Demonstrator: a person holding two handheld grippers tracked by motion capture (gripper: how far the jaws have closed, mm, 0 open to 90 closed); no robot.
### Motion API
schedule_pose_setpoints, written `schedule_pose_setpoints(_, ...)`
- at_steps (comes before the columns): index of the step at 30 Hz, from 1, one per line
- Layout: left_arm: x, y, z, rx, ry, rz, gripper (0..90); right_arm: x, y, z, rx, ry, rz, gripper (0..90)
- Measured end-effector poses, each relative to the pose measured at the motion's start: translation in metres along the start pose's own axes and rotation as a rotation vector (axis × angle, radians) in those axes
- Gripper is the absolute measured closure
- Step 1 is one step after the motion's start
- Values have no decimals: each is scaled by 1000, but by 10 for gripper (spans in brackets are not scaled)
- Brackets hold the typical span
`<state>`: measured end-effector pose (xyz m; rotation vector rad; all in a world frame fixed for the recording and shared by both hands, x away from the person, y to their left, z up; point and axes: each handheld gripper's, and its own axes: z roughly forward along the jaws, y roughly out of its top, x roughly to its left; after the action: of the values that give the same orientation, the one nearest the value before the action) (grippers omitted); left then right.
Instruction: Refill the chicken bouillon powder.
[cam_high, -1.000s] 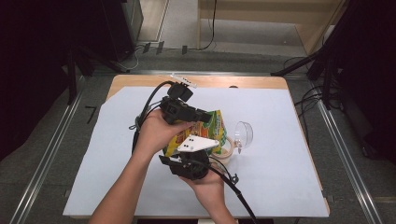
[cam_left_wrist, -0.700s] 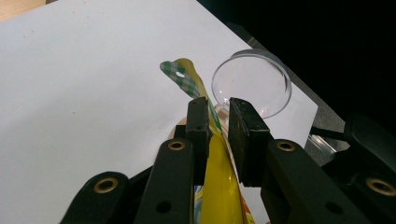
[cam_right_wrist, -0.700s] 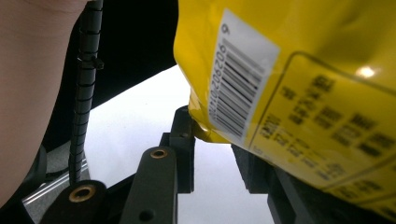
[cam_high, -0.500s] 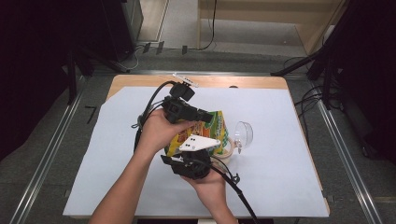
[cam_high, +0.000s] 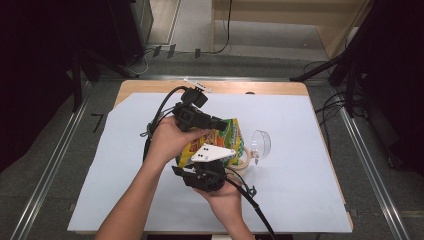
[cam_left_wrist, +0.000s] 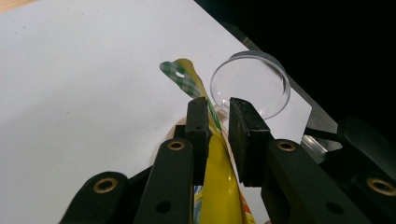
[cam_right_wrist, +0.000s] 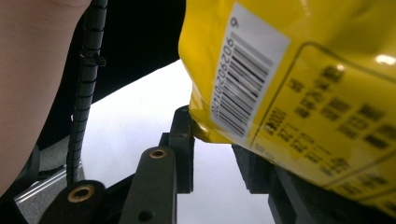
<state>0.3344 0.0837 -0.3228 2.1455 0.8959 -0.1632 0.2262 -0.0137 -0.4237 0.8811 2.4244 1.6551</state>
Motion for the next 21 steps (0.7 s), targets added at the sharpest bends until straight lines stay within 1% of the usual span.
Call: schedule_pose_setpoints(21,-1,-1,-1,0,3,7,787,1,0,0,-1,-1,0,713)
